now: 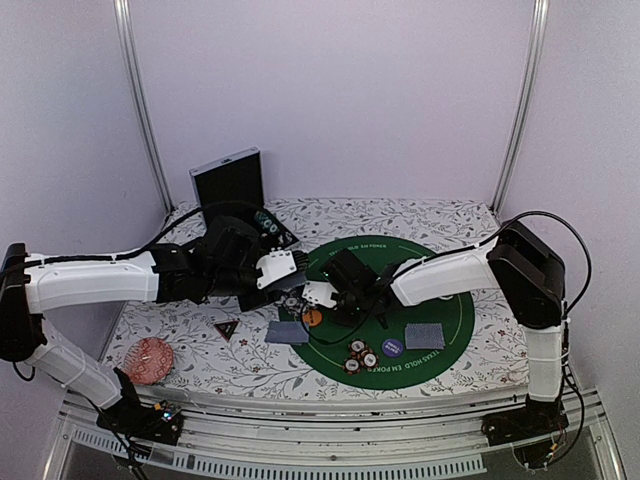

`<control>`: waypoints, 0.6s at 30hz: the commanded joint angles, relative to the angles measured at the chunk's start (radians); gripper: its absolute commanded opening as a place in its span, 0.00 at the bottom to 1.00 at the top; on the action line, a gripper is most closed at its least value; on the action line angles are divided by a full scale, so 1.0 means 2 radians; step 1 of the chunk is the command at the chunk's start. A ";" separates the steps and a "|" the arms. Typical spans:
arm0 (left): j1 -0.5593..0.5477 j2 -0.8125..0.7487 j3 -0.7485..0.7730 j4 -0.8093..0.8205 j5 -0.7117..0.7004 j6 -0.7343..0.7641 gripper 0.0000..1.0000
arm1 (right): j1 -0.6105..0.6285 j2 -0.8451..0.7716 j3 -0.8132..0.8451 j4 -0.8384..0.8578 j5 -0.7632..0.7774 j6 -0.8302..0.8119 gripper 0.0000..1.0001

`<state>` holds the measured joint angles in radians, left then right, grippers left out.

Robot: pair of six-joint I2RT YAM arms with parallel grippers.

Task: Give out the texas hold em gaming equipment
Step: Flop the poker card in the community card area.

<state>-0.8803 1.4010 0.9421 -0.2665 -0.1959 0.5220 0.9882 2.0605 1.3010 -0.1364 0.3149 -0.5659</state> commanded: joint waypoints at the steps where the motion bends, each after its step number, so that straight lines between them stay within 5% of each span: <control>1: 0.008 -0.009 0.012 0.012 0.004 -0.005 0.53 | -0.001 0.037 0.038 -0.063 -0.030 0.033 0.02; 18: 0.007 -0.010 0.012 0.011 0.007 -0.004 0.53 | 0.000 0.035 0.057 -0.120 -0.071 0.111 0.02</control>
<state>-0.8783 1.4010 0.9421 -0.2665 -0.1917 0.5220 0.9874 2.1181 1.4097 -0.3019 0.2230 -0.3897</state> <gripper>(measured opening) 0.537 0.025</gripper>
